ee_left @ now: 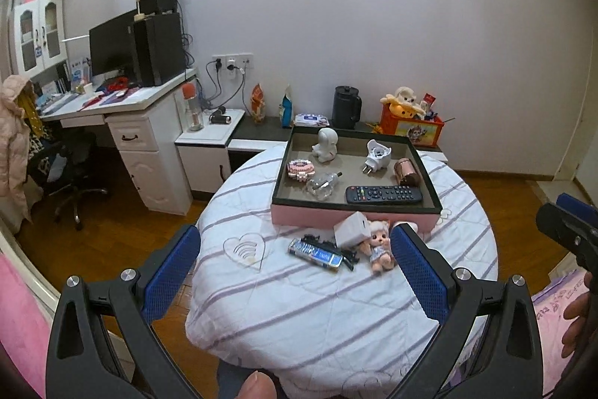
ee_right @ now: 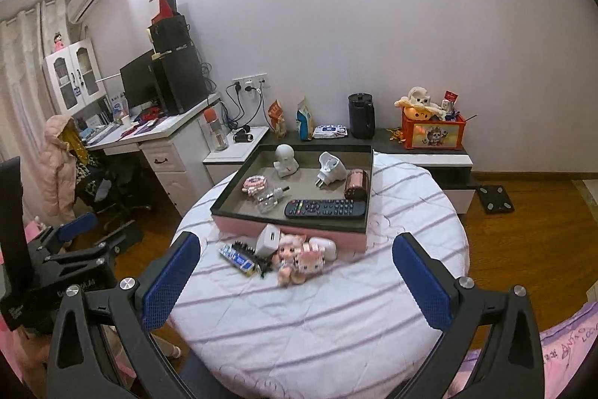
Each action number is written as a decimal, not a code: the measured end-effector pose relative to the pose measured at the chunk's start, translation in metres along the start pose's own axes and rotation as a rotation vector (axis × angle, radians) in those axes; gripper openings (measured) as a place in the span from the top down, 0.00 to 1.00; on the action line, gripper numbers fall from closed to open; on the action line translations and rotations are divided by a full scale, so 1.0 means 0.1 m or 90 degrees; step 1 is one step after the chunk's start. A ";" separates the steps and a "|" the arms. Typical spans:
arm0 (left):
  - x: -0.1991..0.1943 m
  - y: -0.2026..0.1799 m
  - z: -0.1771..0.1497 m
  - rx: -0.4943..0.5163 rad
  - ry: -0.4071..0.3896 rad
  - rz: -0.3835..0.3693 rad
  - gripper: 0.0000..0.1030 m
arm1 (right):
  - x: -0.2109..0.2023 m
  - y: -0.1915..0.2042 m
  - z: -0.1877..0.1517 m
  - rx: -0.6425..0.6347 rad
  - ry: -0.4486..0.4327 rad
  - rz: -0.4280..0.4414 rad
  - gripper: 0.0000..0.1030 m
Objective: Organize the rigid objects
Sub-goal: 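Withdraw both tools from the box back toward the remaining items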
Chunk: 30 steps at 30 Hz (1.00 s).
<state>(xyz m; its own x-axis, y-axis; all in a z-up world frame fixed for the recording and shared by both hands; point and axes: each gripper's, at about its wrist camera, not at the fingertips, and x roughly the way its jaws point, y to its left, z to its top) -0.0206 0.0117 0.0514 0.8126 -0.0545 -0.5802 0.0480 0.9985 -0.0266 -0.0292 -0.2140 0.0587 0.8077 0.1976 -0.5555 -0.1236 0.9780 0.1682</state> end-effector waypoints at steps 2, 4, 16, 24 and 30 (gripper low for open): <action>-0.05 0.00 -0.05 -0.006 0.002 -0.002 0.00 | -0.05 0.00 -0.07 -0.001 0.002 -0.005 0.00; -0.09 -0.02 -0.09 -0.006 0.004 -0.004 0.00 | -0.09 0.00 -0.14 -0.001 0.006 -0.007 0.00; -0.17 -0.11 -0.21 0.004 0.011 -0.006 0.00 | -0.15 0.00 -0.31 0.003 0.021 -0.011 0.00; -0.20 -0.09 -0.24 0.003 0.011 -0.003 0.00 | -0.20 0.03 -0.33 0.000 0.024 -0.010 0.00; -0.17 -0.06 -0.28 0.001 0.019 -0.001 0.00 | -0.18 0.02 -0.33 0.001 0.029 -0.013 0.00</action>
<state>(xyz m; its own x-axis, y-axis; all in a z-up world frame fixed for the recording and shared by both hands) -0.0508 0.0068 0.0390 0.7951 -0.0563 -0.6038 0.0505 0.9984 -0.0267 -0.0628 -0.2134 0.0420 0.7827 0.1809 -0.5956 -0.1071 0.9817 0.1574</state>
